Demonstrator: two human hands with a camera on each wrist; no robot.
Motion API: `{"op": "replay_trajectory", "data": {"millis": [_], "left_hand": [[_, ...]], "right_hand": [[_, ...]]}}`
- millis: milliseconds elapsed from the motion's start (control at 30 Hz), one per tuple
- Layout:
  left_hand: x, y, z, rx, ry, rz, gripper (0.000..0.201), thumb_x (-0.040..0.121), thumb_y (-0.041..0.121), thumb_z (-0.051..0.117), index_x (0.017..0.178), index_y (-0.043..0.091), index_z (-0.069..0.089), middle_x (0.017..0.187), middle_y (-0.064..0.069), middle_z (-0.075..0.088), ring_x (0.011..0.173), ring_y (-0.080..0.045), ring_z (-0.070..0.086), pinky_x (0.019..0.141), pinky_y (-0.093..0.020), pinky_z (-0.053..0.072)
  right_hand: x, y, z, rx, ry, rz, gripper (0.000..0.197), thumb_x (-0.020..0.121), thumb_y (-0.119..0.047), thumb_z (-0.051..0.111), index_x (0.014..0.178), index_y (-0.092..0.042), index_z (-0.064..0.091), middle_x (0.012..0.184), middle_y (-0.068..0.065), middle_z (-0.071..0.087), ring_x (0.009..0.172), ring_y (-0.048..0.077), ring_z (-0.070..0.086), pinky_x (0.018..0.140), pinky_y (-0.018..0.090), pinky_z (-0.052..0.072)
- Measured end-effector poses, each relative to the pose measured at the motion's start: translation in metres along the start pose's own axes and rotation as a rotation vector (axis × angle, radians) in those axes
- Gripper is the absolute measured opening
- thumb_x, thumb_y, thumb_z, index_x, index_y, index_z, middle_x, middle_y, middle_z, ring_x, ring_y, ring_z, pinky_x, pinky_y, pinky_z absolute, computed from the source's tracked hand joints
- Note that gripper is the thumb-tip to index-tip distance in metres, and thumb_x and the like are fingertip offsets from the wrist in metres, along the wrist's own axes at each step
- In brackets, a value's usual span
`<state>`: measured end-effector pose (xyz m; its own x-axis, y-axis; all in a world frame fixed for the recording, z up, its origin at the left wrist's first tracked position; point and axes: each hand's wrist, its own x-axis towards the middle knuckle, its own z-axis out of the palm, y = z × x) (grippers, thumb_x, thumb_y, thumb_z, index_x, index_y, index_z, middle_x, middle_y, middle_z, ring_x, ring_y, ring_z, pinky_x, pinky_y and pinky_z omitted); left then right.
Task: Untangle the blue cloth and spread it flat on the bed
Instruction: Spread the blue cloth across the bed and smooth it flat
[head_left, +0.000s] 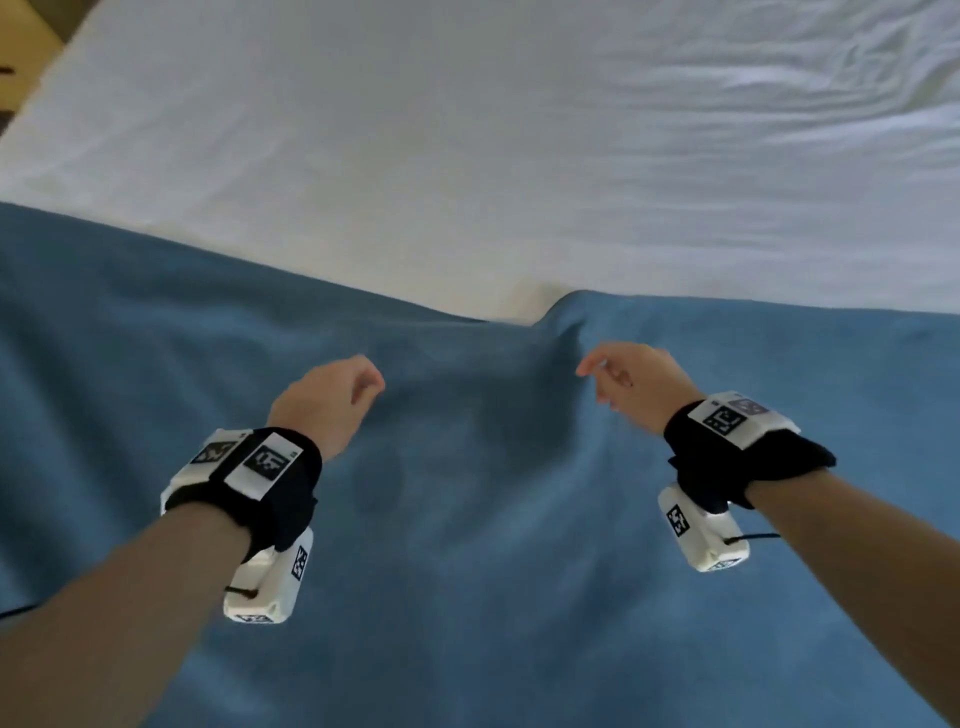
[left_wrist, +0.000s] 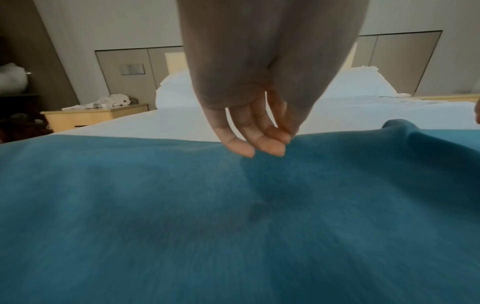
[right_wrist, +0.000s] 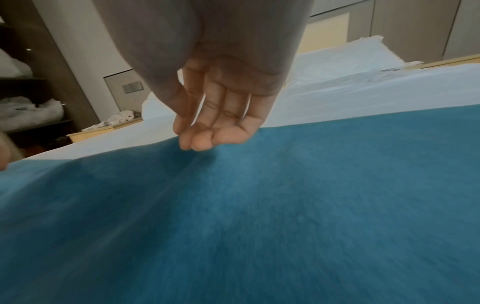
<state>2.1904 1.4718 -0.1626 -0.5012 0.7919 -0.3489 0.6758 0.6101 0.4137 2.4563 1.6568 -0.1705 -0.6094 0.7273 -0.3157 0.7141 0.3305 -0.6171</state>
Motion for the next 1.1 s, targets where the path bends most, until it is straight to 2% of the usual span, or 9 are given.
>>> {"op": "replay_trajectory", "data": {"millis": [167,300,433,500,600,733,800,933,1100], "left_hand": [[0.084,0.004,-0.006,-0.014,0.010,0.084,0.016,0.091,0.023,0.049,0.106,0.025,0.054,0.086,0.002,0.061,0.085,-0.028,0.063,0.083,-0.041,0.050],[0.132,-0.001,-0.002,0.018,-0.056,0.107,0.027,0.095,0.025,0.042,0.121,0.031,0.047,0.079,-0.004,0.067,0.075,-0.028,0.063,0.081,-0.044,0.053],[0.161,-0.015,-0.003,0.083,-0.147,0.033,0.012,0.094,0.024,0.047,0.106,0.027,0.047,0.063,-0.003,0.066,0.058,-0.024,0.064,0.073,-0.039,0.055],[0.167,-0.023,-0.008,0.091,-0.212,0.006,0.004,0.093,0.025,0.051,0.092,0.022,0.048,0.058,-0.002,0.065,0.049,-0.021,0.063,0.065,-0.032,0.052],[0.176,-0.033,-0.025,0.098,-0.164,-0.020,0.015,0.093,0.029,0.051,0.079,0.023,0.047,0.054,-0.002,0.063,0.046,-0.018,0.063,0.062,-0.030,0.049],[0.180,-0.040,-0.037,0.088,0.073,-0.051,0.009,0.092,0.039,0.045,0.088,0.031,0.045,0.060,-0.001,0.066,0.052,-0.020,0.065,0.071,-0.038,0.053],[0.180,-0.043,-0.030,0.033,-0.013,-0.078,0.006,0.092,0.033,0.046,0.093,0.028,0.044,0.059,-0.002,0.067,0.051,-0.020,0.065,0.068,-0.037,0.054],[0.191,-0.055,-0.028,-0.242,-0.149,-0.196,0.013,0.096,0.031,0.037,0.099,0.022,0.045,0.041,-0.004,0.060,0.034,-0.020,0.058,0.042,-0.021,0.042],[0.200,-0.081,-0.043,-0.209,-0.156,-0.239,0.026,0.091,0.009,0.031,0.105,0.026,0.045,0.045,-0.005,0.063,0.032,-0.019,0.057,0.044,-0.019,0.040]], "right_hand": [[0.059,0.005,-0.002,0.027,0.103,0.041,0.023,0.087,-0.014,0.045,0.096,-0.029,0.061,0.064,0.002,0.065,0.055,0.005,0.055,0.065,0.026,0.048],[0.092,0.016,0.004,0.070,0.186,0.162,0.028,0.088,-0.021,0.048,0.115,-0.026,0.052,0.058,0.005,0.065,0.035,0.000,0.052,0.052,0.022,0.044],[0.105,0.028,0.015,0.065,0.112,0.287,0.016,0.085,-0.024,0.051,0.100,-0.022,0.047,0.048,0.000,0.061,0.029,0.002,0.051,0.037,0.014,0.039],[0.106,0.031,0.018,0.067,0.125,0.307,0.014,0.081,-0.018,0.054,0.092,-0.019,0.045,0.044,-0.004,0.059,0.032,0.004,0.052,0.040,0.019,0.043],[0.108,0.030,0.013,0.081,0.143,0.263,0.013,0.081,-0.012,0.055,0.084,-0.017,0.044,0.030,-0.010,0.053,0.029,0.004,0.048,0.038,0.014,0.039],[0.118,0.025,0.006,0.185,0.198,0.243,0.012,0.087,-0.011,0.053,0.090,-0.016,0.043,0.035,-0.009,0.058,0.029,0.002,0.047,0.041,0.014,0.042],[0.123,0.022,0.011,0.243,0.134,0.314,0.014,0.088,-0.011,0.050,0.098,-0.016,0.041,0.046,-0.005,0.063,0.032,0.004,0.051,0.046,0.025,0.048],[0.128,0.024,0.016,0.210,0.104,0.378,0.012,0.089,-0.018,0.049,0.099,-0.019,0.043,0.052,-0.007,0.063,0.030,0.002,0.050,0.035,0.015,0.042],[0.135,0.015,0.022,0.219,0.089,0.354,0.006,0.087,-0.017,0.049,0.093,-0.018,0.047,0.040,-0.013,0.062,0.029,0.003,0.049,0.033,0.011,0.038]]}}
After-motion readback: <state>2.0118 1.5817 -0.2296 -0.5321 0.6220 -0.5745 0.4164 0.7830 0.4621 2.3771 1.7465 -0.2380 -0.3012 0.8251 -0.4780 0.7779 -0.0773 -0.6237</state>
